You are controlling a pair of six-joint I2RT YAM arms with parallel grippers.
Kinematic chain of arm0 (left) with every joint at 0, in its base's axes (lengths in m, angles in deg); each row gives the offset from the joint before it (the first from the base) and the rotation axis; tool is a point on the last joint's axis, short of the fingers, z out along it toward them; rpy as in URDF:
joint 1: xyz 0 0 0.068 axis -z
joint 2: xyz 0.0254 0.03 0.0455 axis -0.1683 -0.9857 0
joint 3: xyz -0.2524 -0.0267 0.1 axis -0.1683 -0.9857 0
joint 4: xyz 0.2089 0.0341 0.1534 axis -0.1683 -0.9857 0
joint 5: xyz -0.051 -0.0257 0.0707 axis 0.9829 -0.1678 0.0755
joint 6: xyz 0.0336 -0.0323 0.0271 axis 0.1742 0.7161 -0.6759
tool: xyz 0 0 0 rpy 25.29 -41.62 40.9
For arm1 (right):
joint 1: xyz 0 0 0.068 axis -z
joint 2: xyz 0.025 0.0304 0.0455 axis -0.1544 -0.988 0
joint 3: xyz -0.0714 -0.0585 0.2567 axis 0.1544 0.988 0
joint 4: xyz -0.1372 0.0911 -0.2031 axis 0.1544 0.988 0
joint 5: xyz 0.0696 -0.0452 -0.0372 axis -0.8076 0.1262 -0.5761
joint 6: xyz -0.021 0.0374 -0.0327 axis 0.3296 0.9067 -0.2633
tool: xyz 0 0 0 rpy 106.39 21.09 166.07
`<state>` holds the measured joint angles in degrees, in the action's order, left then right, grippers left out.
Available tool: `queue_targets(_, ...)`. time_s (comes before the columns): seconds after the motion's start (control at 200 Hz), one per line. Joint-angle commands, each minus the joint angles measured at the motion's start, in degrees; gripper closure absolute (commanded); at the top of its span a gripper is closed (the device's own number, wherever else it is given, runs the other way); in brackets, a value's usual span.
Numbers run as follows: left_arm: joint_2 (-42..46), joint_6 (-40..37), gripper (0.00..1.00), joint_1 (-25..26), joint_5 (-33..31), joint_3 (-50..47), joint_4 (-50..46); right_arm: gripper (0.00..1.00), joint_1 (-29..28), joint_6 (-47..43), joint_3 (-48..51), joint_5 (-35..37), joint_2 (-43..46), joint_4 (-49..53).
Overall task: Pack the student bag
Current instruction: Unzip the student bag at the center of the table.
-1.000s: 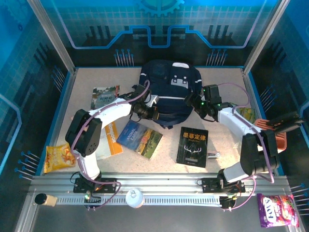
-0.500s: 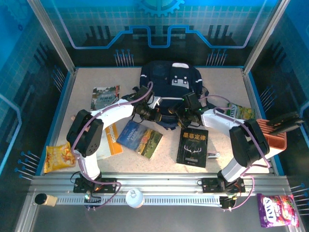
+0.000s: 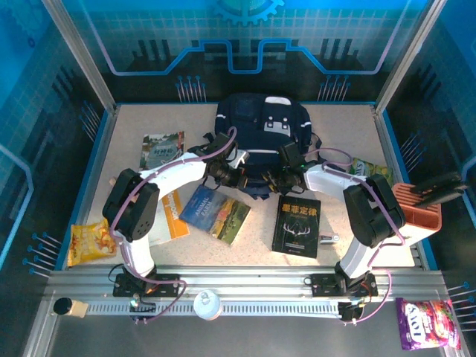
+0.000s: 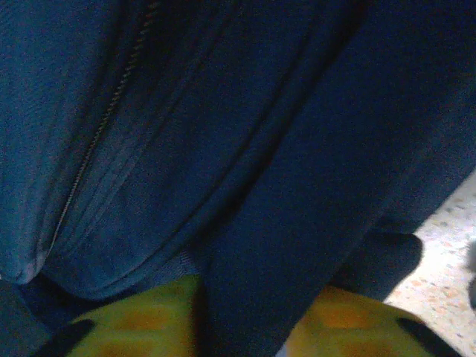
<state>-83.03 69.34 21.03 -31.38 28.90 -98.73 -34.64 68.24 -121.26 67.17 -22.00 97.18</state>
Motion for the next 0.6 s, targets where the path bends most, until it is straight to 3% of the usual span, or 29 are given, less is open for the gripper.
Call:
queue_targets(0.0, 1.33, -4.10, 1.00, -0.01, -2.75, 1.78, -5.73, 0.80, 1.25, -2.95, 0.46, 6.89, 2.30, 2.05)
queue_targets(0.145, 1.96, -7.39, 1.00, -2.00, -5.07, 0.84, -8.29, 0.91, 2.61, -6.65, 1.64, 11.14, 6.21, 2.79)
queue_targets(0.43, 1.27, -10.89, 1.00, -7.58, -7.86, 1.33, -9.08, 0.93, 3.97, -10.54, 2.58, 14.54, 10.40, 3.52)
queue_targets(0.595, -2.17, -15.15, 1.00, -10.81, -4.54, 5.17, -10.87, 0.93, 4.29, -11.96, 2.33, 13.49, 10.65, 2.88)
